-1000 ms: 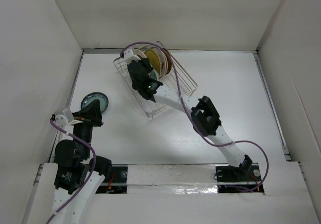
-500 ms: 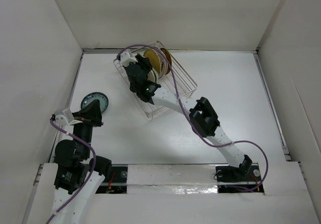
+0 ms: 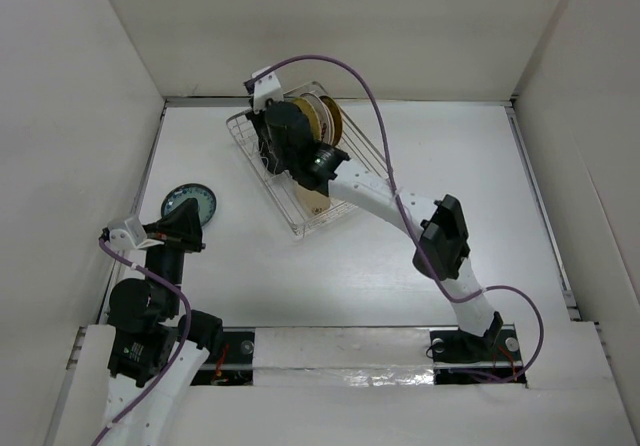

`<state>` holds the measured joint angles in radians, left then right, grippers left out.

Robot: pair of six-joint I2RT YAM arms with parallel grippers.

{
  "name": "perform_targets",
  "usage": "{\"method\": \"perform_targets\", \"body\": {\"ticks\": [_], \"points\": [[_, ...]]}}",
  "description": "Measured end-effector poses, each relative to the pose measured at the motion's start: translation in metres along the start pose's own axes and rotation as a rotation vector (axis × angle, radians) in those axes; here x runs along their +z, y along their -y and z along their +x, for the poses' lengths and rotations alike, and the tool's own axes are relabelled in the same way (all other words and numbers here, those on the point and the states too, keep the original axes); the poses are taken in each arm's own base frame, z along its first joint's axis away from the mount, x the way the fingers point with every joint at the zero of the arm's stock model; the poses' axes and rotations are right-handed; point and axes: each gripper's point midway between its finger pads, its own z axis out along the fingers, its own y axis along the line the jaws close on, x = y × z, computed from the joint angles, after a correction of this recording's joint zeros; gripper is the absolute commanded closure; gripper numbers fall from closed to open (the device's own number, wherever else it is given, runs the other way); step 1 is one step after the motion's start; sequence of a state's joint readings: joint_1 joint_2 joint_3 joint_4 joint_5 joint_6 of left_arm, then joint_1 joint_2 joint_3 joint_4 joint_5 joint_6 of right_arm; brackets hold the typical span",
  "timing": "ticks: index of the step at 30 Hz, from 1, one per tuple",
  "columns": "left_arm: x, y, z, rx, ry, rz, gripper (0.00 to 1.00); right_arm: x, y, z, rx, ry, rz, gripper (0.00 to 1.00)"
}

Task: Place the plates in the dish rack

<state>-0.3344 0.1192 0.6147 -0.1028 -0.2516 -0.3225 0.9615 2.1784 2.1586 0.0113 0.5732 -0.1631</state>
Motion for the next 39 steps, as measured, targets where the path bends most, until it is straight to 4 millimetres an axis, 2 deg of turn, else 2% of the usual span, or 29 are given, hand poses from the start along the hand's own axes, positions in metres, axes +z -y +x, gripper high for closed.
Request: {"method": "perform_targets", "body": {"ticks": [2, 5, 8, 9, 12, 15, 18, 22, 28, 29, 35, 36, 38, 39], "points": [[0.000, 0.000, -0.001, 0.000, 0.003, -0.001, 0.95, -0.001, -0.025, 0.002, 0.051, -0.004, -0.097, 1.00], [-0.001, -0.001, -0.002, 0.000, 0.009, -0.004, 0.95, -0.003, -0.069, 0.032, 0.081, -0.063, -0.220, 0.99], [-0.001, -0.002, -0.003, 0.002, 0.012, -0.011, 0.95, -0.010, -0.117, 0.081, 0.074, -0.166, -0.350, 0.75], [-0.001, -0.003, -0.003, 0.002, 0.013, -0.012, 0.95, -0.013, -0.131, 0.100, 0.069, -0.205, -0.392, 0.57], [0.000, -0.004, -0.003, 0.004, 0.015, -0.016, 0.95, -0.024, -0.165, 0.148, 0.069, -0.309, -0.493, 0.37], [0.000, -0.004, -0.003, 0.006, 0.016, -0.017, 0.95, -0.036, -0.188, 0.186, 0.096, -0.397, -0.560, 0.31], [0.000, -0.004, -0.003, 0.007, 0.017, -0.019, 0.95, -0.037, -0.203, 0.209, 0.147, -0.446, -0.587, 0.27], [0.000, -0.004, -0.003, 0.007, 0.016, -0.018, 0.95, -0.032, -0.218, 0.226, 0.222, -0.473, -0.589, 0.26], [0.000, -0.004, -0.003, 0.007, 0.015, -0.016, 0.95, -0.022, -0.224, 0.262, 0.361, -0.535, -0.552, 0.27], [0.000, -0.004, -0.003, 0.007, 0.014, -0.016, 0.95, -0.017, -0.226, 0.260, 0.398, -0.521, -0.552, 0.28], [0.000, -0.004, -0.003, 0.007, 0.014, -0.016, 0.95, -0.004, -0.232, 0.256, 0.569, -0.524, -0.536, 0.42], [0.000, -0.004, -0.003, 0.007, 0.015, -0.016, 0.95, -0.003, -0.232, 0.256, 0.589, -0.523, -0.533, 0.48], [0.000, -0.004, -0.003, 0.007, 0.015, -0.017, 0.95, -0.003, -0.233, 0.256, 0.626, -0.529, -0.525, 0.52], [0.000, -0.004, -0.003, 0.007, 0.015, -0.017, 0.95, -0.003, -0.234, 0.256, 0.641, -0.533, -0.523, 0.60]]}}
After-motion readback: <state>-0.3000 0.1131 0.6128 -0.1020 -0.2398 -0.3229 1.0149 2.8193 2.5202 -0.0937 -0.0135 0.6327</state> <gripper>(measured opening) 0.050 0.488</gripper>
